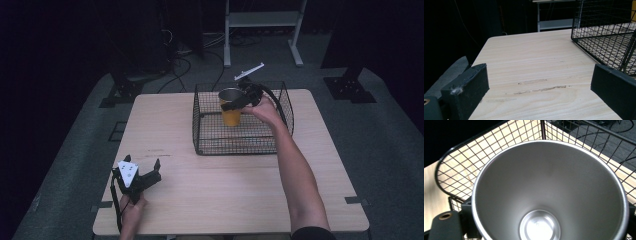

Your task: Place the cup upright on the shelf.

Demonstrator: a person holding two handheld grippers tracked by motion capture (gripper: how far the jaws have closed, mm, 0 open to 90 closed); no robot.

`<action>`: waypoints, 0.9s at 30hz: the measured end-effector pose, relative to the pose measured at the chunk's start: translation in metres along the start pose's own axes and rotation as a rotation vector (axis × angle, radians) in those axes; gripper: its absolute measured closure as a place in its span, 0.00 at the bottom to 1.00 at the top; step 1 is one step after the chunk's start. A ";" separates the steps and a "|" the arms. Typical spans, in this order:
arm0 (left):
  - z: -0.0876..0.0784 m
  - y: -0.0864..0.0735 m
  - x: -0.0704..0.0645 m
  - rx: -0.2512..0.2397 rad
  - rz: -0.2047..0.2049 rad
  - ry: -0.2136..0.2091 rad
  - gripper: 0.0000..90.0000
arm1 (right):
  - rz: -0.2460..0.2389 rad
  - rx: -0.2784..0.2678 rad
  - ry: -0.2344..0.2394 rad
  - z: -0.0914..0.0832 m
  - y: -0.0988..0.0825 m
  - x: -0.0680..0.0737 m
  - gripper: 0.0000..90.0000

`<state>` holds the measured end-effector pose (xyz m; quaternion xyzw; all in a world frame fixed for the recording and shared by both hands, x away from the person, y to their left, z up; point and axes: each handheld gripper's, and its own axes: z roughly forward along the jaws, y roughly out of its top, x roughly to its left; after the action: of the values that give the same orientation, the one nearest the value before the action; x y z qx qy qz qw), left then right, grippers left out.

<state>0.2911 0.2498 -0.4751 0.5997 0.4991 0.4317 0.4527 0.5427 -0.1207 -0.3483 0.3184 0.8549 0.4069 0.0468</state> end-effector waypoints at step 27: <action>0.000 0.000 0.000 -0.004 -0.002 -0.004 0.01 | 0.022 0.043 -0.032 0.025 -0.018 -0.008 0.14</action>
<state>0.2909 0.2503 -0.4749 0.5993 0.4977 0.4310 0.4554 0.5489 -0.1170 -0.3795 0.3351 0.8590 0.3840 0.0490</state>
